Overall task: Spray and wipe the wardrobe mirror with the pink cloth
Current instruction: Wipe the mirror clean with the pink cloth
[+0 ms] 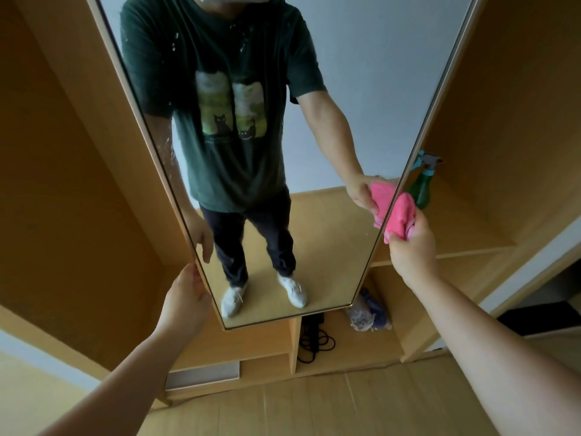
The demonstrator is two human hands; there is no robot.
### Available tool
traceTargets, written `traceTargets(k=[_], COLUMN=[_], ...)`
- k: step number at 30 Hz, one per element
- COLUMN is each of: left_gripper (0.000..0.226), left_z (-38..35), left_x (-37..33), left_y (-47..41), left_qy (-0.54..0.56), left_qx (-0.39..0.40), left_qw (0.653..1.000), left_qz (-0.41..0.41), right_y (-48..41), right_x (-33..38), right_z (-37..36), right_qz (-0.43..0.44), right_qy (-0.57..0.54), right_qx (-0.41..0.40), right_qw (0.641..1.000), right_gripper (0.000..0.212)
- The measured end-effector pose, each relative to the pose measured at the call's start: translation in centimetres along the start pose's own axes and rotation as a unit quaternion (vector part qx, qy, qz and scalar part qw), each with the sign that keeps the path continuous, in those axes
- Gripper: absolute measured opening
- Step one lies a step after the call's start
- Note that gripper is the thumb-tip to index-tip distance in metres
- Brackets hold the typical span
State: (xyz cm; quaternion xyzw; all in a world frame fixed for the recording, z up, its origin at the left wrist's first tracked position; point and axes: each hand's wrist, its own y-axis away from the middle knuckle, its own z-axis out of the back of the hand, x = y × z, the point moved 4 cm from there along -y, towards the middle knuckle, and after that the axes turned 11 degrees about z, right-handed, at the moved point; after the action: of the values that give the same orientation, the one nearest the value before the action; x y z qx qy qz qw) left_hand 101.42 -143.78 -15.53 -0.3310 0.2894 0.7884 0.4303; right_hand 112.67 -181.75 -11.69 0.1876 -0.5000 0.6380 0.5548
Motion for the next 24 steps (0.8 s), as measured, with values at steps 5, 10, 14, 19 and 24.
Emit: traceTargets(k=[5,10,14,19,24], left_gripper=[0.057,0.054,0.047,0.046,0.057], left_z=[-1.1,-2.3,-3.4,-4.4,-5.0], left_x=[1.5,3.2,3.8,4.4,5.0], left_y=[-0.2,-0.3,0.1,-0.3,-0.8], left_qy=[-0.004,-0.012,-0.021,-0.016,0.0], left_qx=[0.015,0.026,0.03,0.028,0.037], left_qw=[1.0,0.999,0.999,0.999,0.999], left_qz=[0.01,0.026,0.02,0.008,0.023], right_y=[0.7,1.7,2.3,3.2,4.5], right_x=[-1.8,-3.1,-4.7,-6.6,-8.7], right_z=[-0.8,-1.5,-2.1,-2.8,-3.7], right_qz=[-0.025,-0.028,-0.034,-0.052,-0.077], right_qy=[-0.018,-0.041,-0.038,-0.036,-0.026], right_qx=[-0.002,-0.005,-0.003,0.009,0.007], right_qw=[1.0,0.999,0.999,0.998,0.997], right_gripper=[0.054,0.049,0.049,0.052,0.046])
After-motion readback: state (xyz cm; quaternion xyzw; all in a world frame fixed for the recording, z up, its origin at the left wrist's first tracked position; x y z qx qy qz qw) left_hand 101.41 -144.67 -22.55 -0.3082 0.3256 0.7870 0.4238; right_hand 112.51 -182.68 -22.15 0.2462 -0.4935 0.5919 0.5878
